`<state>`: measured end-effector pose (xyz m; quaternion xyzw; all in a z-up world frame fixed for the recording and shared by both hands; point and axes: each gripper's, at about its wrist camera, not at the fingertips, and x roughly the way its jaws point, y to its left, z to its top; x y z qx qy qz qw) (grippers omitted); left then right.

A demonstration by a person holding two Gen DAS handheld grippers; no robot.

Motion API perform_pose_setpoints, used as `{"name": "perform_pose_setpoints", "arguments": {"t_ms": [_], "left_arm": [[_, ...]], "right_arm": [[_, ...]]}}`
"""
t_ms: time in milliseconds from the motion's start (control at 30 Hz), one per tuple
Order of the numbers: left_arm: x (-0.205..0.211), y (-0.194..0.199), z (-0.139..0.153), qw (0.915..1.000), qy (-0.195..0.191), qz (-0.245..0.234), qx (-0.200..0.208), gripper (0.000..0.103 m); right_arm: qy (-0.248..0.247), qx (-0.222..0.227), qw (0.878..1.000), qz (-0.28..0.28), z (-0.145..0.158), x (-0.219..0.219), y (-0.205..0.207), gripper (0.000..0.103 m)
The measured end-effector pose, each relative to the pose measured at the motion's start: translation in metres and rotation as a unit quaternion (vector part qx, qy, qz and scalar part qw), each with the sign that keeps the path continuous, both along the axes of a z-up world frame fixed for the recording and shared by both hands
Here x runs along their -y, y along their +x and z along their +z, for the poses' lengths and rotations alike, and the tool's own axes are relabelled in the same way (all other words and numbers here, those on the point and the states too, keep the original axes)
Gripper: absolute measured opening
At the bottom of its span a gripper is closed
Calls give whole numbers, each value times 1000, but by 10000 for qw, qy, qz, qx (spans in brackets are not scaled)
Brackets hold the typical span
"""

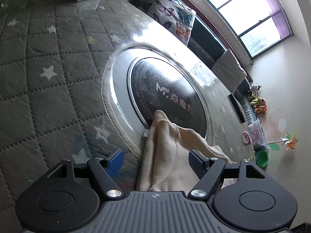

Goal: Fold clothes

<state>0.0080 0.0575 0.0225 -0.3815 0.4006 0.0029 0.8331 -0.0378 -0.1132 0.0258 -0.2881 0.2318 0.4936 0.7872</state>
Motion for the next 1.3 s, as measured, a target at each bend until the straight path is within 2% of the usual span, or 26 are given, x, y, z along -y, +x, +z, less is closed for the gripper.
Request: {"name": "perform_pose_setpoints", "arguments": {"t_ms": [100,300,500,567,700,833,933,1000,1067,1167,1300], "left_arm": [[2,1,-1,9999,-128,39,10,78],[5,4,-10,9975,-697,115,-3,78],[5,8,-21,9899,-1399,210,-93,76],[5,8,-22,9896,-1425,197,-96,71],[4,10,-27,9877,-1539,212,-190,39],[1,10,-31,9878,-1524,239,-214,19],[1,9,-32,9887,-1457,267,-222,17],[1,8,-31,9896,-1401,256,-219,17],[1,8,-31,9901,-1363,243,-210,17],[0,6,-32,9903,-1349,236,-225,17],[1,5,-33,9905,-1337,233,-236,18]], "right_arm": [[245,-176,9994,-148,9,4,10,6],[690,-376,9961,-408,27,21,20,5],[857,-416,9942,-493,33,32,21,5],[874,-433,9940,-484,34,34,21,5],[895,-451,9940,-445,33,33,25,5],[902,-481,9938,-431,31,33,29,5],[890,-534,9936,-452,29,36,31,6],[923,-553,9928,-527,30,40,30,12],[973,-633,9911,-647,31,48,32,13],[1061,-716,9867,-1004,32,68,41,14],[1125,-822,9744,-1764,28,104,63,14]]}}
